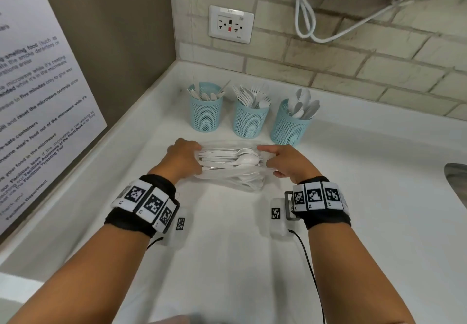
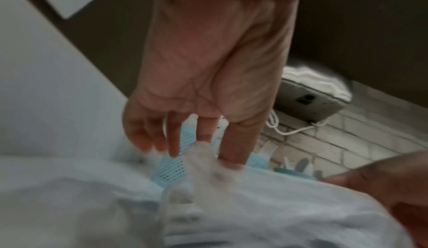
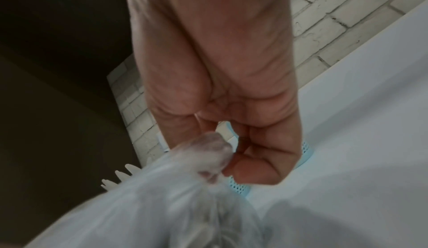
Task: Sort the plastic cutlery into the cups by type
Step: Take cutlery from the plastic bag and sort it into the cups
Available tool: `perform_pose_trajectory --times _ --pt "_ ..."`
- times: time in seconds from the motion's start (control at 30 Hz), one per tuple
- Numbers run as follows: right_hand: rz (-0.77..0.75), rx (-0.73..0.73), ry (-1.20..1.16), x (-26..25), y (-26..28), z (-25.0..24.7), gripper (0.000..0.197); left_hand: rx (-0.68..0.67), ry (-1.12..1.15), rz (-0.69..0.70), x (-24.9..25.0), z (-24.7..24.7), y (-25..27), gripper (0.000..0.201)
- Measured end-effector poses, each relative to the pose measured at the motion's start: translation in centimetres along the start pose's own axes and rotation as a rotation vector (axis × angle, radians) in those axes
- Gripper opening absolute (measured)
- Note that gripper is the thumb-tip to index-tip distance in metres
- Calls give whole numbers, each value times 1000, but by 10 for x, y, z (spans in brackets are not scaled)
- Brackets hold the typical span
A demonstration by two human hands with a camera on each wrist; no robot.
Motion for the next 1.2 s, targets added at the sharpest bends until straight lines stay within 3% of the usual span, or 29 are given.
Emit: perform_pose_trajectory --times 0.13,0.2,0.27,0.6,0.93,1.2 --pt "16 -47 -69 -3 3 3 66 166 -35 223 27 -3 6 29" --pt "23 -80 -86 -4 4 7 72 96 11 370 41 5 8 22" --pt "20 -103 -96 -4 5 9 77 5 28 428 50 15 7 26" --pt "10 -120 -107 0 7 7 73 -187 -160 418 57 32 -11 28" --pt "-39 -111 -72 2 10 7 72 -178 -408 454 64 28 -10 56" --pt "-82 -65 -103 -1 12 8 68 -85 -487 491 62 39 0 54"
Point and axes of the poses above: each hand's wrist, its own y-axis away from the middle knuckle, its own z-axis out of the palm, x = y × z, the point moved 4 cm from there along -y, towards the middle knuckle, and after that the axes turned 9 degrees about x, right-handed, at the moved point
